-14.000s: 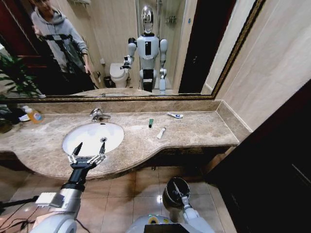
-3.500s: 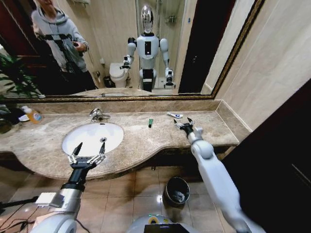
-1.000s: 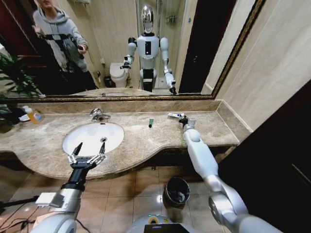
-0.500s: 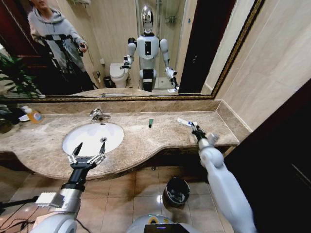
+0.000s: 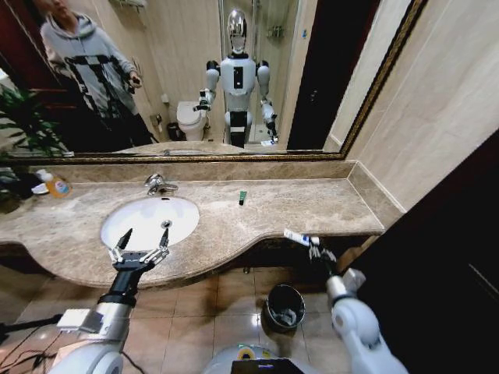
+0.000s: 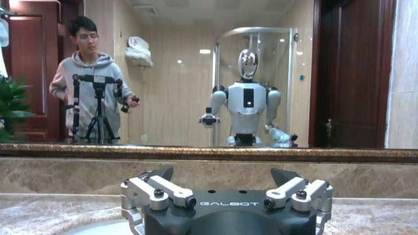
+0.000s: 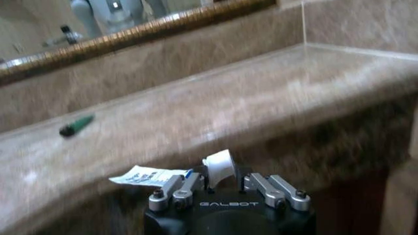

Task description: Pick up the trash from the sink and place it in the trash bin.

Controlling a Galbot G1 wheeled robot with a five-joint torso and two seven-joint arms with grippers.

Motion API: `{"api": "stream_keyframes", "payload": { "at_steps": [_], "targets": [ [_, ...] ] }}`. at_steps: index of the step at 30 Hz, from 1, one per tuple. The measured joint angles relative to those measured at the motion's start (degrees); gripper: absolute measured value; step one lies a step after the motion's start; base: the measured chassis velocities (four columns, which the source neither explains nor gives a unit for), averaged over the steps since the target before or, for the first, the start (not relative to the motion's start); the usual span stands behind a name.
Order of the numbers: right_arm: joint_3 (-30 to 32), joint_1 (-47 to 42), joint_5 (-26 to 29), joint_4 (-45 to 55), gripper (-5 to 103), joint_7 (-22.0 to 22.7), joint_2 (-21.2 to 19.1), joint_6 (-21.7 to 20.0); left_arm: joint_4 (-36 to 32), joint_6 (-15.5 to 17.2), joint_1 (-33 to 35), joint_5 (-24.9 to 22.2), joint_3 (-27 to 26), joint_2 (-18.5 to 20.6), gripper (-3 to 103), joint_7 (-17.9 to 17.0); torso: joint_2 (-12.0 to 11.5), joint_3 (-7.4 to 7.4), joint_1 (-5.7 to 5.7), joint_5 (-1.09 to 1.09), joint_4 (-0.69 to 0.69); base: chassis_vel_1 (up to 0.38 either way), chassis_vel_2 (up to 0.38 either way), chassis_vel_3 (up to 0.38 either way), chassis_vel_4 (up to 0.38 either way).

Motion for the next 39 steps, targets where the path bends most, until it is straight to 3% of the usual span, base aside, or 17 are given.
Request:
{"api": "stream_keyframes", "payload": {
  "at_steps": [3, 8, 9, 16, 18, 19, 21, 23, 31, 39],
  "targets": [
    [-0.2, -2.0, -1.7, -1.4, 26, -1.1, 1.7, 1.5, 0.0, 0.0, 0.0, 0.0, 0.0, 0.0, 100, 0.0, 0.0, 0.0, 0.0, -0.01, 0.01, 0.0, 0.0, 0.0, 0.0],
    [-1.2, -3.7, -9.8, -10.5, 26, -3.5, 3.7, 8.8, 0.0, 0.0, 0.0, 0.0, 0.0, 0.0, 100, 0.0, 0.0, 0.01, 0.01, -0.01, 0.0, 0.0, 0.0, 0.0, 0.0],
    [-1.3, -3.1, -13.4, -14.8, 26, -4.1, 4.0, 11.4, 0.0, 0.0, 0.0, 0.0, 0.0, 0.0, 100, 0.0, 0.0, 0.01, 0.01, 0.0, 0.0, 0.0, 0.0, 0.0, 0.0],
    [-2.0, 1.6, -18.8, -28.4, 26, -4.4, 3.7, 16.3, 0.0, 0.0, 0.0, 0.0, 0.0, 0.0, 100, 0.0, 0.0, 0.01, 0.01, -0.01, 0.01, 0.0, 0.0, 0.0, 0.0],
    [-2.0, 5.3, -26.0, -38.7, 26, -3.3, 3.3, 21.9, 0.0, 0.0, 0.0, 0.0, 0.0, 0.0, 100, 0.0, 0.0, 0.01, 0.01, 0.01, 0.01, 0.0, 0.0, 0.0, 0.0],
    [-2.0, 8.6, -32.5, -47.6, 26, -0.7, 2.7, 27.5, 0.0, 0.0, 0.0, 0.0, 0.0, 0.0, 100, 0.0, 0.0, 0.01, 0.01, 0.01, 0.01, 0.0, 0.0, 0.0, 0.0],
    [-2.0, 9.5, -34.0, -50.0, 26, -0.1, 2.5, 29.2, 0.0, 0.0, 0.0, 0.0, 0.0, 0.0, 100, 0.0, 0.0, 0.01, 0.01, 0.0, 0.01, 0.0, 0.0, 0.0, 0.0],
    [-2.3, 13.2, -37.4, -60.6, 26, 1.6, 1.7, 33.5, 0.0, 0.0, 0.0, 0.0, 0.0, 0.0, 100, 0.0, 0.0, 0.01, 0.01, 0.0, 0.01, 0.0, 0.0, 0.0, 0.0],
    [-2.5, 23.0, -39.5, -79.0, 26, 1.3, 1.6, 37.0, 0.0, 0.0, 0.0, 0.0, 0.0, 0.0, 100, 0.0, 0.0, 0.01, 0.02, 0.01, 0.02, 0.0, 0.0, 0.0, 0.0],
    [-3.0, 28.6, -41.9, -85.6, 26, -1.0, 2.8, 36.7, 0.0, 0.0, 0.0, 0.0, 0.0, 0.0, 100, 0.0, 0.0, 0.01, 0.01, 0.01, 0.01, 0.0, 0.0, 0.0, 0.0]
  ]
}}
